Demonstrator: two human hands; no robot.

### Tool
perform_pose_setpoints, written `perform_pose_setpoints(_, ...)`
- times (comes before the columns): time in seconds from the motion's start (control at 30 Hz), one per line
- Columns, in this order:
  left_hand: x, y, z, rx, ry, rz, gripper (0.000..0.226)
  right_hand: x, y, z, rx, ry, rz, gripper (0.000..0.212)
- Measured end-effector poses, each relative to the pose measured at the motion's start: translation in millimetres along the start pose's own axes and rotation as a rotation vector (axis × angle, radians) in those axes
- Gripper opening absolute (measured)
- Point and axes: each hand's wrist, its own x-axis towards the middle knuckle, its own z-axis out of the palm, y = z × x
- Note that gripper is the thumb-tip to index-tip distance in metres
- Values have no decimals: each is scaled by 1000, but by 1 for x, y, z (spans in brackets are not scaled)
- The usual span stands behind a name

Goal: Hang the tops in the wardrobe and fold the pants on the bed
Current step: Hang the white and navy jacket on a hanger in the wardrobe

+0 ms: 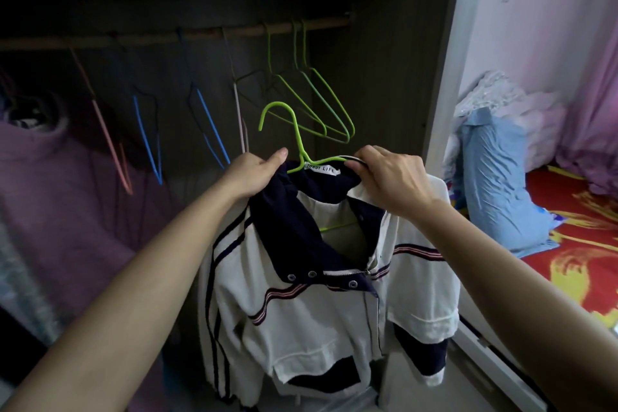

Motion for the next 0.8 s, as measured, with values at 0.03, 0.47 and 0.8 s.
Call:
perform_pose_setpoints(0.03, 0, -3, 0, 34, 12, -6, 75, -1, -1, 0, -7, 1, 13, 45)
perform_pose_setpoints(0.47, -24, 3, 40, -670, 86, 317, 15, -4, 17, -9, 343, -191, -30, 40)
perform_pose_setpoints(0.8, -21, 14, 47, -742, 55, 248, 18, 43, -12, -15, 1179, -125, 422, 29)
